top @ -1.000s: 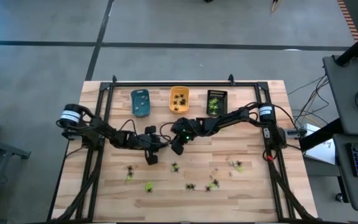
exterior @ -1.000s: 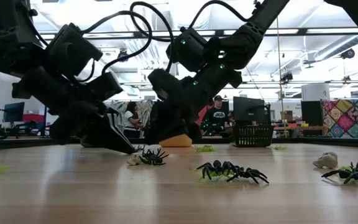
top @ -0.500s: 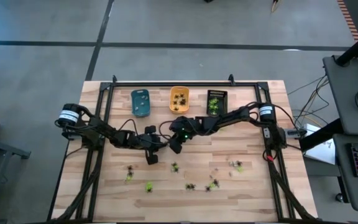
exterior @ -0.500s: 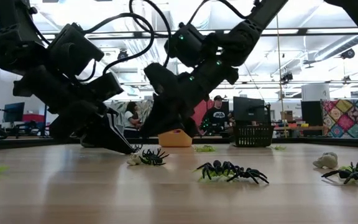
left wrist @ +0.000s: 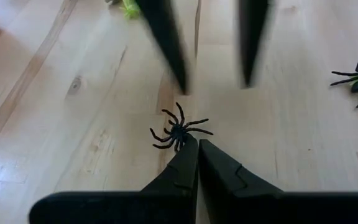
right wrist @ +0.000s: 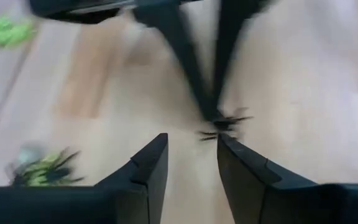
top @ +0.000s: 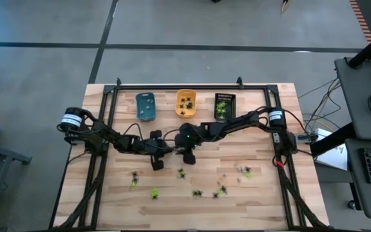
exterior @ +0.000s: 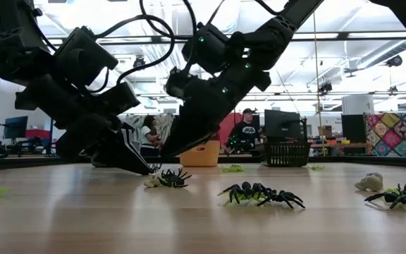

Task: Sort Halloween decoration
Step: Put the black spider toy into the orange bin

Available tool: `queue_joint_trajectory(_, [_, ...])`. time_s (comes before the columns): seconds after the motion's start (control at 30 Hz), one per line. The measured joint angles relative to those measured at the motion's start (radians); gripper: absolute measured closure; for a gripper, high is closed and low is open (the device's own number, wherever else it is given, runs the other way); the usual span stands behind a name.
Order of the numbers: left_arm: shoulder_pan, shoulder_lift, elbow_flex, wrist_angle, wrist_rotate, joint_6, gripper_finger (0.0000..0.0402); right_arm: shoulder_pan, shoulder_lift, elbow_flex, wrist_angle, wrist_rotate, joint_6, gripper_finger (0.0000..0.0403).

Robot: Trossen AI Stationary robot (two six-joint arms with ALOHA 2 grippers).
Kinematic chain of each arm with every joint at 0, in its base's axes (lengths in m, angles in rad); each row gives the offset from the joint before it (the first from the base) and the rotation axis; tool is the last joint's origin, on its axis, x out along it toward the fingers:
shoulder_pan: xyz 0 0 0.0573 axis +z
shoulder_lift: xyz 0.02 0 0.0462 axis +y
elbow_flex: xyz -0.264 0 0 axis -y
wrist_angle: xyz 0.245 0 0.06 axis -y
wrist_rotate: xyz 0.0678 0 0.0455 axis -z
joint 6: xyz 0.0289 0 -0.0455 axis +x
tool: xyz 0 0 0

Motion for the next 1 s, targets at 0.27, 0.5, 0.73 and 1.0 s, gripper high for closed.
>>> queue_joint_trajectory(0.27, [0.000, 0.002, -0.002, 0.013, 0.001, 0.007, 0.0401, -0.013, 0.011, -0.003, 0.009, 0.005, 0.035, 0.0244])
queue_joint_trajectory(0.5, [0.000, 0.002, -0.002, 0.033, 0.000, 0.008, 0.0401, -0.015, 0.015, -0.003, 0.037, 0.021, 0.094, 0.0206])
queue_joint_trajectory(0.73, [0.000, 0.002, -0.002, 0.042, 0.000, 0.008, 0.0401, -0.019, 0.063, -0.004, 0.101, 0.021, 0.175, 0.0206])
queue_joint_trajectory(1.0, [0.000, 0.002, -0.002, 0.043, -0.002, 0.008, 0.0401, -0.021, 0.087, -0.003, 0.132, 0.013, 0.203, 0.0235])
